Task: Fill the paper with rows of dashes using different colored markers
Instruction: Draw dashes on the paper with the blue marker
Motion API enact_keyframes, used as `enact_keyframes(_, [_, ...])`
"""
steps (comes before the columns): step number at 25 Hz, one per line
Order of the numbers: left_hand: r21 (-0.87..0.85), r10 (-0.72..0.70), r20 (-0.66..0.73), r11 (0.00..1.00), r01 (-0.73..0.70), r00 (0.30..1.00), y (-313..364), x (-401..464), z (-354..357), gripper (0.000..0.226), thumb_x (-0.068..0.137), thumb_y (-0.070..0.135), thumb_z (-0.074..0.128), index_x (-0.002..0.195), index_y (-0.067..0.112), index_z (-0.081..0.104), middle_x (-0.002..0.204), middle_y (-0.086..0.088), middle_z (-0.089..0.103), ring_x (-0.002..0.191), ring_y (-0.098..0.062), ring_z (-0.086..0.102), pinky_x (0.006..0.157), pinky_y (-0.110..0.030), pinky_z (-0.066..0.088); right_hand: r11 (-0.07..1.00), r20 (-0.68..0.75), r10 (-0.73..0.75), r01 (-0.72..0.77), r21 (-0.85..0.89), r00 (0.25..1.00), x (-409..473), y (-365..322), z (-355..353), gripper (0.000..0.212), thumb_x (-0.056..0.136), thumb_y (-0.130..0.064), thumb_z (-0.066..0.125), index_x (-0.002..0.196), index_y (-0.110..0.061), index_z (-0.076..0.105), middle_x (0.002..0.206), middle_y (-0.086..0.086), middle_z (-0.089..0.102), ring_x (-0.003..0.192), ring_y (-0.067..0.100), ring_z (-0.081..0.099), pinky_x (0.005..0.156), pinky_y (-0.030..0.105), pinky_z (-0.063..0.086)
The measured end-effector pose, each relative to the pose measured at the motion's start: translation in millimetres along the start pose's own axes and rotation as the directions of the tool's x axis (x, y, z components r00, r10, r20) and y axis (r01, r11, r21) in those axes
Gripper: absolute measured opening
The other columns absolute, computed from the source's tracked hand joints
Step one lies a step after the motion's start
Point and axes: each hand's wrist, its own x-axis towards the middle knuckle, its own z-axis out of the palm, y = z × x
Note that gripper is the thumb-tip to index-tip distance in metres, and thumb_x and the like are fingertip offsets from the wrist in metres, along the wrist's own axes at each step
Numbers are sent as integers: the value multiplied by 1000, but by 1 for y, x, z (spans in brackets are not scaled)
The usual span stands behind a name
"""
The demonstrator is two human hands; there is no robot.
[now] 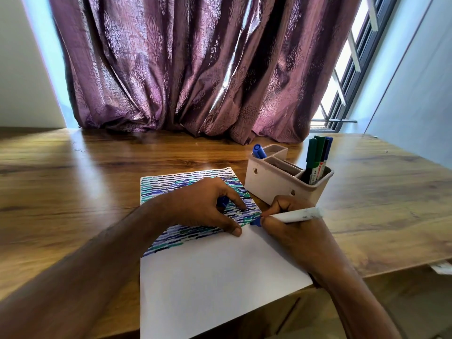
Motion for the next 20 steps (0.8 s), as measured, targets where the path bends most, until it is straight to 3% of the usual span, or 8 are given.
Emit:
enact_keyframes(4, [-5,-2,-4,1000,2,1000,-1,-1,1,54,73,46,80,124,38,65,121,13,51,104,-7,50,80,-15,42,1000,6,24,-24,-10,1000,1,2,-1,20,84,-21,71,71,-28,58,72,-10,62,66,10,62,55,8,50])
enact_keyframes(7, [-30,-5,-6,1000,5,1000,-1,-1,1,53,72,45,81,122,38,65,122,13,52,107,-8,51,88,-20,46,999,5,29,-28,-23,1000,2,3,-1,19,85,-20,70,72,-27,57,73,-5,63,66,13,60,56,8,49])
enact_keyframes(10, [-33,-3,-11,999,3,1000,-1,-2,1,53,72,45,81,122,38,66,123,14,53,106,-6,52,89,-20,47,999,1,35,-35,16,999,1,2,-2,15,85,-20,69,74,-23,60,74,-4,64,68,7,62,54,11,49])
enact_keyframes(14, [-12,-3,-8,1000,3,1000,1,-2,0,52,72,45,81,122,38,66,117,15,51,98,-2,50,77,-12,41,1000,-20,14,-15,-26,1000,2,6,-1,8,84,-22,69,80,-17,64,78,0,67,71,6,63,56,12,51])
enact_keyframes(17, [-17,-12,-4,1000,12,1000,2,-3,0,52,73,44,81,122,38,65,117,15,51,101,-4,51,77,-11,41,1000,-32,3,-4,-17,999,1,5,-1,19,84,-19,69,71,-27,58,70,-13,60,70,-10,60,56,6,48])
enact_keyframes(20, [-24,-11,-6,1000,11,1000,3,-3,0,52,73,42,81,122,37,65,116,15,50,102,-5,50,78,-11,41,998,-47,-14,11,-61,999,2,9,0,14,83,-23,70,74,-23,60,71,-12,61,70,-9,60,57,7,49])
